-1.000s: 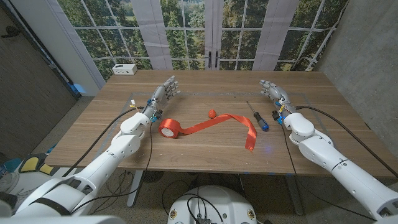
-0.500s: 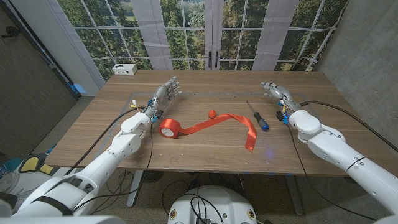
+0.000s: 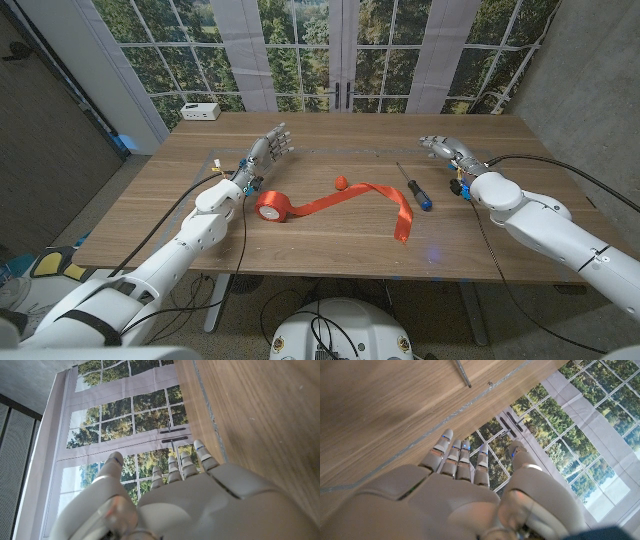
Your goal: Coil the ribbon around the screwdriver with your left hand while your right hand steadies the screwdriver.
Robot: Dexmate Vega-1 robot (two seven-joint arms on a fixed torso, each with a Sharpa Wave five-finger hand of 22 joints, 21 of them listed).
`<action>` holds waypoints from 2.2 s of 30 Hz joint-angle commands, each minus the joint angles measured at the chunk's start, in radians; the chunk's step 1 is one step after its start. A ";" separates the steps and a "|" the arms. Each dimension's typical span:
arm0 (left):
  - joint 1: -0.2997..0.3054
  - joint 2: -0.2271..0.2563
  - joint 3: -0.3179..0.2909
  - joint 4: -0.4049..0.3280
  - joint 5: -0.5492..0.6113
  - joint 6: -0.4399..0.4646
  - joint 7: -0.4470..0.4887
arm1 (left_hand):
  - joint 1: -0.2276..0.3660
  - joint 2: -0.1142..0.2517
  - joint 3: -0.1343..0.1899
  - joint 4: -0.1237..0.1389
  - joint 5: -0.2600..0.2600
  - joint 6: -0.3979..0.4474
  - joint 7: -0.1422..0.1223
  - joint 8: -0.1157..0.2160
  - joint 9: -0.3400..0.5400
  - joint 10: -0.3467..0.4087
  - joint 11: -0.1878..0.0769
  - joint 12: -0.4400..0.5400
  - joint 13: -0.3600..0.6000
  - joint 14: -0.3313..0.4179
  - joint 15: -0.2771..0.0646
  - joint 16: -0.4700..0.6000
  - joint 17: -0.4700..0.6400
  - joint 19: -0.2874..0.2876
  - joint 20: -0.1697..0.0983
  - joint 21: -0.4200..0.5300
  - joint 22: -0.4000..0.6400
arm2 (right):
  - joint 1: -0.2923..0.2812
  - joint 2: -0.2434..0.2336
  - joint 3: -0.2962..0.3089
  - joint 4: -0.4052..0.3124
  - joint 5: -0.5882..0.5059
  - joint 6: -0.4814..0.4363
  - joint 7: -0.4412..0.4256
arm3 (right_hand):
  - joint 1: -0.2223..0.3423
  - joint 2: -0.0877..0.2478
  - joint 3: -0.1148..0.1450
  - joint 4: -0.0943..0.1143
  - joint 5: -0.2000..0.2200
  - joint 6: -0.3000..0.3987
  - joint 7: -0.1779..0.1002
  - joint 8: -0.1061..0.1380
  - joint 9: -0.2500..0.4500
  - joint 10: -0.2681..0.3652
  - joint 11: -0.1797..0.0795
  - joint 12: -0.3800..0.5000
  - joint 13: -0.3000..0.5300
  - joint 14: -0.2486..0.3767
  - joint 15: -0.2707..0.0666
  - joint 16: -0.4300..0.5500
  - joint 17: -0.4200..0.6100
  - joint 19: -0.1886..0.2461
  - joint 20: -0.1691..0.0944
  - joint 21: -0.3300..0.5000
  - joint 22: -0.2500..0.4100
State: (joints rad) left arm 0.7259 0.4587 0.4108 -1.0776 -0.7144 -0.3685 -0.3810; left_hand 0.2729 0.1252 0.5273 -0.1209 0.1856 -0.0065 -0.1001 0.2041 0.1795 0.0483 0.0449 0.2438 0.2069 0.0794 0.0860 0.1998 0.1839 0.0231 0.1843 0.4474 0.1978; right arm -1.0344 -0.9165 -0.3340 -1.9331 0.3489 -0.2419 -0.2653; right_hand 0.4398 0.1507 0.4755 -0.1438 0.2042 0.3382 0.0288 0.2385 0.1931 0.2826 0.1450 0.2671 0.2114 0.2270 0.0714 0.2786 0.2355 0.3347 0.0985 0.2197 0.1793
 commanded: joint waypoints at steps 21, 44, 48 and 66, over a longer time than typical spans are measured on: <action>-0.051 -0.036 0.004 0.098 -0.009 -0.015 -0.064 | -0.011 -0.003 0.006 0.007 0.001 0.011 -0.002 -0.006 0.002 0.000 0.010 -0.001 0.005 0.004 0.008 0.002 0.006 -0.001 0.006 -0.003 0.003 | 0.064 -0.141 -0.084 -0.281 -0.125 -0.553 -0.028 | 0.019 0.013 0.003 -0.001 0.007 0.029 -0.007 0.000 0.002 0.029 -0.020 0.006 0.003 0.035 -0.020 0.016 0.004 0.023 -0.002 0.005 0.002; -0.069 -0.055 0.002 0.142 -0.015 -0.030 -0.094 | -0.015 -0.003 0.007 0.007 0.001 0.014 -0.001 -0.009 0.002 0.002 0.009 -0.003 0.006 0.005 0.009 0.002 0.006 -0.001 0.006 -0.005 0.004 | 0.259 -0.152 -0.315 -0.409 -0.249 -0.935 0.029 | 0.058 0.014 0.015 -0.017 0.008 0.053 -0.017 -0.003 0.002 0.053 -0.046 0.008 0.002 0.057 -0.043 0.022 0.000 0.040 -0.004 0.007 0.001; -0.078 -0.060 0.002 0.161 -0.018 -0.032 -0.110 | -0.016 -0.003 0.008 0.008 0.001 0.014 -0.001 -0.009 0.002 0.003 0.010 -0.002 0.006 0.005 0.009 0.001 0.006 -0.001 0.007 -0.005 0.004 | 0.286 -0.150 -0.346 -0.413 -0.255 -0.962 0.045 | 0.063 0.015 0.016 -0.017 0.007 0.059 -0.019 -0.003 0.002 0.057 -0.048 0.008 0.002 0.062 -0.047 0.023 0.000 0.043 -0.007 0.007 0.001; -0.117 -0.083 -0.002 0.243 -0.023 -0.048 -0.163 | -0.018 -0.004 0.009 0.008 0.001 0.016 0.000 -0.010 0.002 0.003 0.011 -0.004 0.006 0.004 0.009 0.000 0.006 -0.001 0.007 -0.007 0.004 | 0.471 -0.116 -0.573 -0.428 -0.292 -1.147 0.078 | 0.086 0.015 0.019 -0.019 0.004 0.068 -0.027 -0.008 0.002 0.065 -0.069 0.006 0.002 0.071 -0.063 0.026 0.000 0.054 -0.015 0.007 0.001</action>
State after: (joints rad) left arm 0.6421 0.3956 0.4117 -0.9048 -0.7340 -0.4082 -0.5110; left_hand 0.2583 0.1211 0.5314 -0.1169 0.1856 0.0042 -0.1000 0.1960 0.1790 0.0482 0.0448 0.2400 0.2117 0.0849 0.0913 0.2003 0.1885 0.0230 0.1838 0.4439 0.1974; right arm -0.6574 -1.0476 -0.7876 -2.3507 0.0902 -1.2339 -0.2057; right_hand 0.5140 0.1657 0.4923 -0.1606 0.2042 0.4023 0.0031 0.2321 0.1929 0.3450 0.0855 0.2671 0.2113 0.2914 0.0179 0.2998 0.2324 0.3791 0.0856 0.2197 0.1768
